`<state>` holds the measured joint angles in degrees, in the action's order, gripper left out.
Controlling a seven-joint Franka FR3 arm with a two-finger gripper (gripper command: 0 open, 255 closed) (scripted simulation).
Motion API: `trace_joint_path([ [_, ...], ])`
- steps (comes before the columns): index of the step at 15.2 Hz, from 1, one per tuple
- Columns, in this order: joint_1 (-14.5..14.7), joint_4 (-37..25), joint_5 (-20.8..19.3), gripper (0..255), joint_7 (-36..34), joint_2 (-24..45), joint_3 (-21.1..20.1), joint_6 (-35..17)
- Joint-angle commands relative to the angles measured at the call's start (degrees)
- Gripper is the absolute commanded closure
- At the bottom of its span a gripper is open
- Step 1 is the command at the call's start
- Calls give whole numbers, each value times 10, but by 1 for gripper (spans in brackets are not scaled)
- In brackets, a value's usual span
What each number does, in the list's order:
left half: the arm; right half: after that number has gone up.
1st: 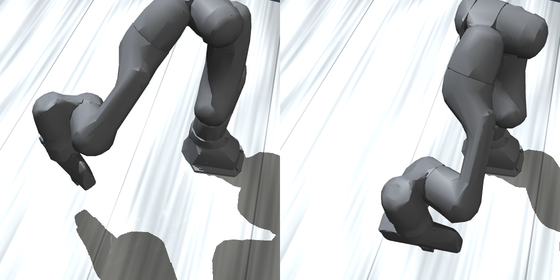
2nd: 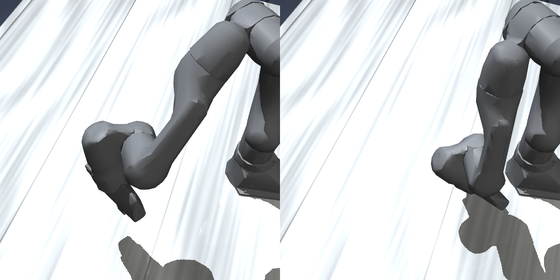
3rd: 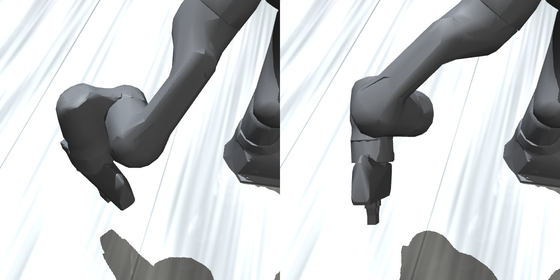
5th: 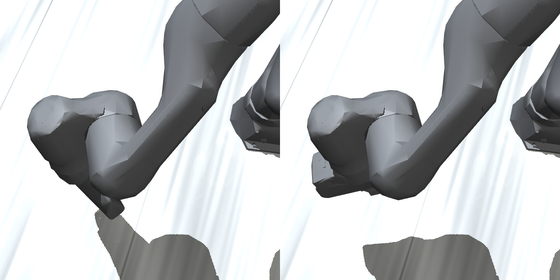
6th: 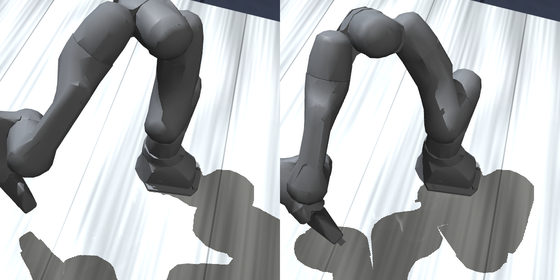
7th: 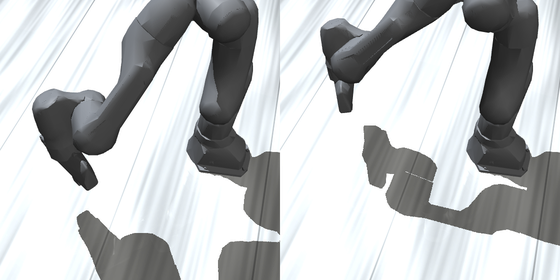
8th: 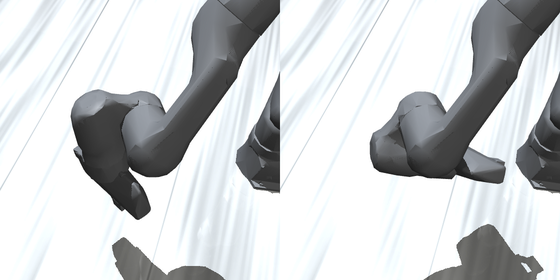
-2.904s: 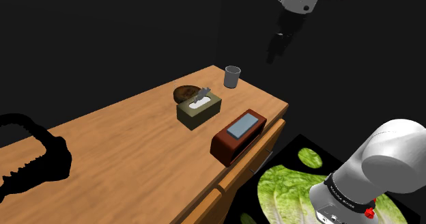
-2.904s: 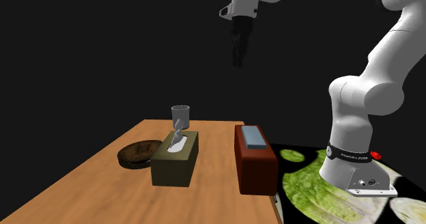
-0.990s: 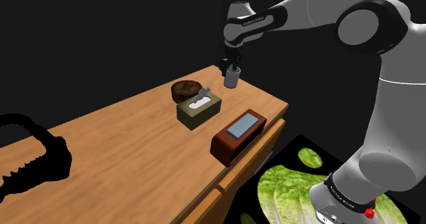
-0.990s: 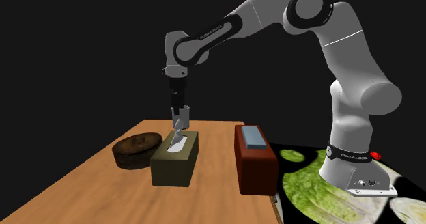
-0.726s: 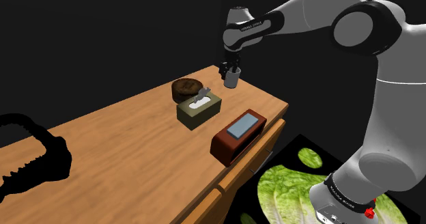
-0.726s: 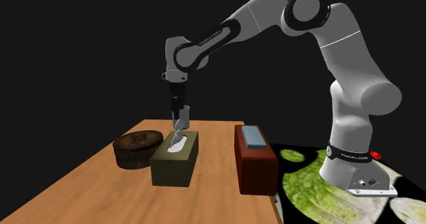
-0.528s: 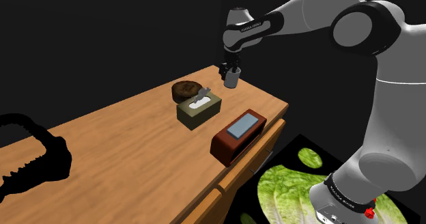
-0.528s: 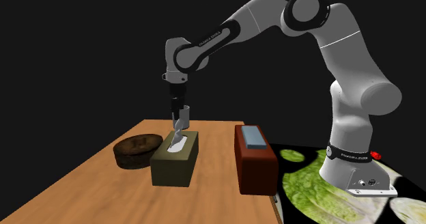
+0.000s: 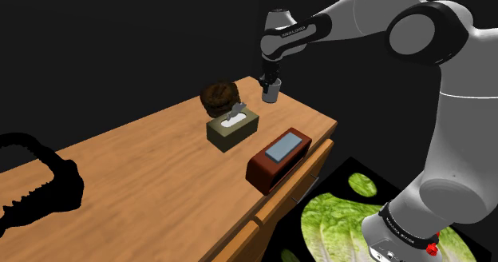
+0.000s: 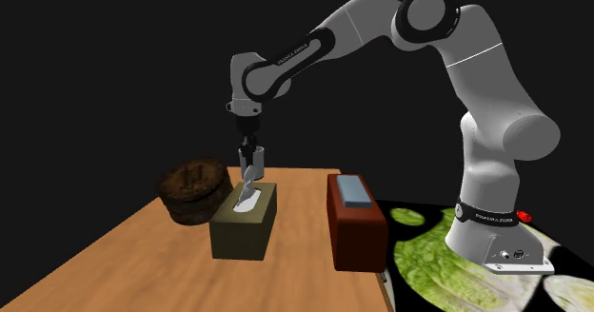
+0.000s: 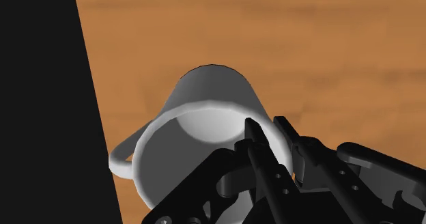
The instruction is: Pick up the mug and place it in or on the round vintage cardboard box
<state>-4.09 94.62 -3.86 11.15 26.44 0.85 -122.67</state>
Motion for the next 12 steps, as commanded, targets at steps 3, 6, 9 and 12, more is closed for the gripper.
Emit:
trace_joint_path([
  [3,0,0,0,255,0,0,0,0],
  [6,0,0,0,255,0,0,0,0],
  [9,0,-10,1,255,1,-9,0,19],
  [12,0,-21,1,255,2,-18,0,38],
])
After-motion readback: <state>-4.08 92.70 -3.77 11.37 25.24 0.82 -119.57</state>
